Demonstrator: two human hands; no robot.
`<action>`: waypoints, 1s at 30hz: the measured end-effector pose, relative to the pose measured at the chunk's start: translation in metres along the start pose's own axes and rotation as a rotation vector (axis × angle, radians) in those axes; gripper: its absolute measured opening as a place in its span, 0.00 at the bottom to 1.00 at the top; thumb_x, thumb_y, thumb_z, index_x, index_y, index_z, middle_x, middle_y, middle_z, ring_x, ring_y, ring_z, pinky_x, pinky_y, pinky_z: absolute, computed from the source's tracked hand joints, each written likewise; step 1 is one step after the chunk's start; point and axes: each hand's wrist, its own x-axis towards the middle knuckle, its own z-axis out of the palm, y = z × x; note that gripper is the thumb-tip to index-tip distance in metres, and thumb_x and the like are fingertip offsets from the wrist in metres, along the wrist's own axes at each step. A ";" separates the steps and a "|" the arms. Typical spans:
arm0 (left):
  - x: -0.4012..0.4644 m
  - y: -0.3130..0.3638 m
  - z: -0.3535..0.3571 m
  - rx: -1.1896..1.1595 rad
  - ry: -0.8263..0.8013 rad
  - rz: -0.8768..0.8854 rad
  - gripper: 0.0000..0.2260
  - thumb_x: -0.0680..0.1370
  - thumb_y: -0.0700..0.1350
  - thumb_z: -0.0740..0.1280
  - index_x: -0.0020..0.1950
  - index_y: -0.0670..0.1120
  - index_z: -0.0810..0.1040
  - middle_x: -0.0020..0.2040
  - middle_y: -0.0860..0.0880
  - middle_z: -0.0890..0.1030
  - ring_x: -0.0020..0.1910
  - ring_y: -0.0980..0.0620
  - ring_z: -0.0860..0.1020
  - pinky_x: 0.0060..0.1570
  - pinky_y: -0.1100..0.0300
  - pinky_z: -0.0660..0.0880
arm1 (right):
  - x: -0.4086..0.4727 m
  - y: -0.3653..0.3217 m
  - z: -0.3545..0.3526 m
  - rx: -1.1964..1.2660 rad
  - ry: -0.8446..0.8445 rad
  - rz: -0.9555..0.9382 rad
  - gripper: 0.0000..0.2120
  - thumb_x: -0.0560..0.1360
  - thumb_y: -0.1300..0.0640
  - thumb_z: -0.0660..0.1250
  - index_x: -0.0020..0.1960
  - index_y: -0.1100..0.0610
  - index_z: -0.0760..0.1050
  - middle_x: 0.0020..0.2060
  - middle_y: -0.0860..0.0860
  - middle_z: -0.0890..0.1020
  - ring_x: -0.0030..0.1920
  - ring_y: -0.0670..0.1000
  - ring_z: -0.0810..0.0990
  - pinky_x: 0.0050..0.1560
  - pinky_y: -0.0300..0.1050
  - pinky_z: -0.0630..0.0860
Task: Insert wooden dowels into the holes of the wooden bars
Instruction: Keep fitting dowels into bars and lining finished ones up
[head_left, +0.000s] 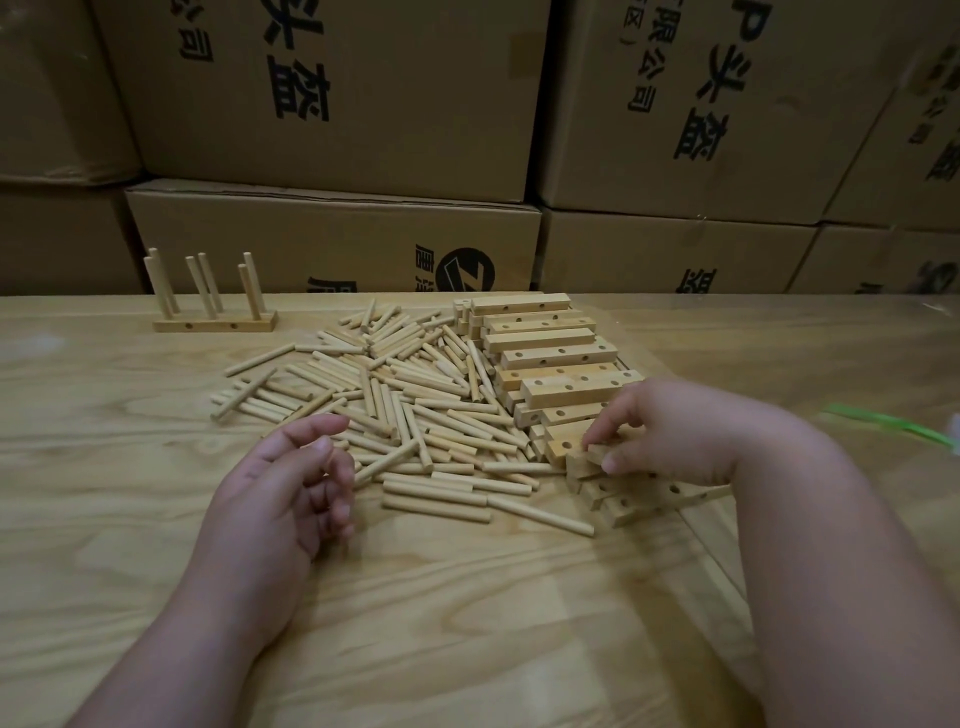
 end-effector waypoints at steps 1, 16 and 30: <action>0.000 0.000 0.000 -0.001 0.002 0.000 0.11 0.82 0.38 0.58 0.52 0.47 0.79 0.32 0.47 0.75 0.25 0.52 0.70 0.24 0.61 0.68 | -0.003 -0.003 -0.002 -0.014 0.010 -0.006 0.09 0.75 0.49 0.74 0.47 0.34 0.80 0.48 0.31 0.74 0.52 0.41 0.74 0.52 0.45 0.72; -0.012 0.003 0.001 0.188 -0.212 0.078 0.23 0.68 0.59 0.70 0.56 0.46 0.86 0.47 0.43 0.86 0.43 0.49 0.82 0.37 0.56 0.79 | -0.022 -0.111 0.023 0.618 0.280 -0.511 0.08 0.70 0.46 0.77 0.48 0.45 0.82 0.42 0.42 0.85 0.43 0.44 0.84 0.44 0.45 0.82; 0.003 0.030 -0.038 0.262 0.679 0.392 0.16 0.81 0.53 0.65 0.39 0.46 0.82 0.30 0.51 0.77 0.31 0.62 0.75 0.39 0.69 0.72 | 0.010 -0.116 0.074 0.416 0.493 -0.455 0.15 0.79 0.46 0.67 0.65 0.40 0.77 0.49 0.30 0.77 0.54 0.31 0.74 0.48 0.30 0.70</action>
